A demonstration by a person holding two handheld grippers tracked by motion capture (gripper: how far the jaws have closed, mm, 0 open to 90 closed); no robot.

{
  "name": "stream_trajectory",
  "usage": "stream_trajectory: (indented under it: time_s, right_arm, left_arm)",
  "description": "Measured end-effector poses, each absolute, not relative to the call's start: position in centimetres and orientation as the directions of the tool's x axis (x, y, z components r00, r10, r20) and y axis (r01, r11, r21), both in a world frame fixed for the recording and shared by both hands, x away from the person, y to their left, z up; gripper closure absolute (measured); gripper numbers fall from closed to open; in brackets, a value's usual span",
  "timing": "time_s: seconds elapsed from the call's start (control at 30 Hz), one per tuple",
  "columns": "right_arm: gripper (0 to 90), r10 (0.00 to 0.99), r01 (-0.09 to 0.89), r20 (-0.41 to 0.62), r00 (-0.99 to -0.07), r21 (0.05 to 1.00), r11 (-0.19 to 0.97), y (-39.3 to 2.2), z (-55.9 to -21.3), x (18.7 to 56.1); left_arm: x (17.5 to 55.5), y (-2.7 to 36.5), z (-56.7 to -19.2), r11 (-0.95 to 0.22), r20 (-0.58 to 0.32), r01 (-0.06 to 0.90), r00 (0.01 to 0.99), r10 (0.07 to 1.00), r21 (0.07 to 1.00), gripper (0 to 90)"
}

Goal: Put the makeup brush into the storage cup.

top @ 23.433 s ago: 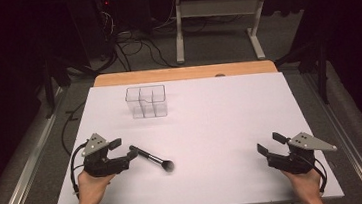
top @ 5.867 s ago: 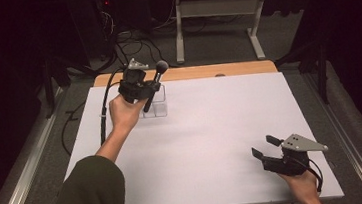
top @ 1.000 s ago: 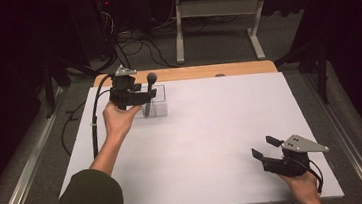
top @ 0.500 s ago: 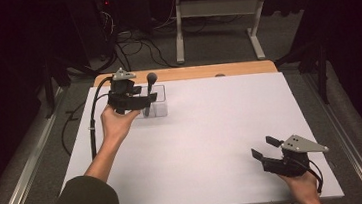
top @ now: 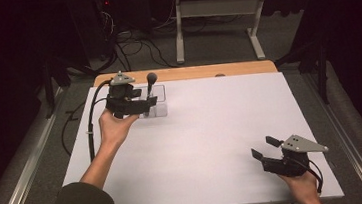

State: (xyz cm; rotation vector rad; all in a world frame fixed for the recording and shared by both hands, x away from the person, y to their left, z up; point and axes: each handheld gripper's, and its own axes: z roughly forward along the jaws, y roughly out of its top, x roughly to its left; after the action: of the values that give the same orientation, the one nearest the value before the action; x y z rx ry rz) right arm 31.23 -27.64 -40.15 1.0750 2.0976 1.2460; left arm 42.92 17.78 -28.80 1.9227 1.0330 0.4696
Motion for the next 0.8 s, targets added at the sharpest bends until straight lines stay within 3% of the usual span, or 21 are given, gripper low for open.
stream_trajectory:
  time_s: [0.8]
  right_arm:
    - [32.1,0.813,0.386,-0.006,-0.583,0.878,0.283,-27.6,-40.2,31.3]
  left_arm:
    - [40.8,18.0,-28.7,-0.299,-0.057,0.447,0.628,0.776,0.843,33.9]
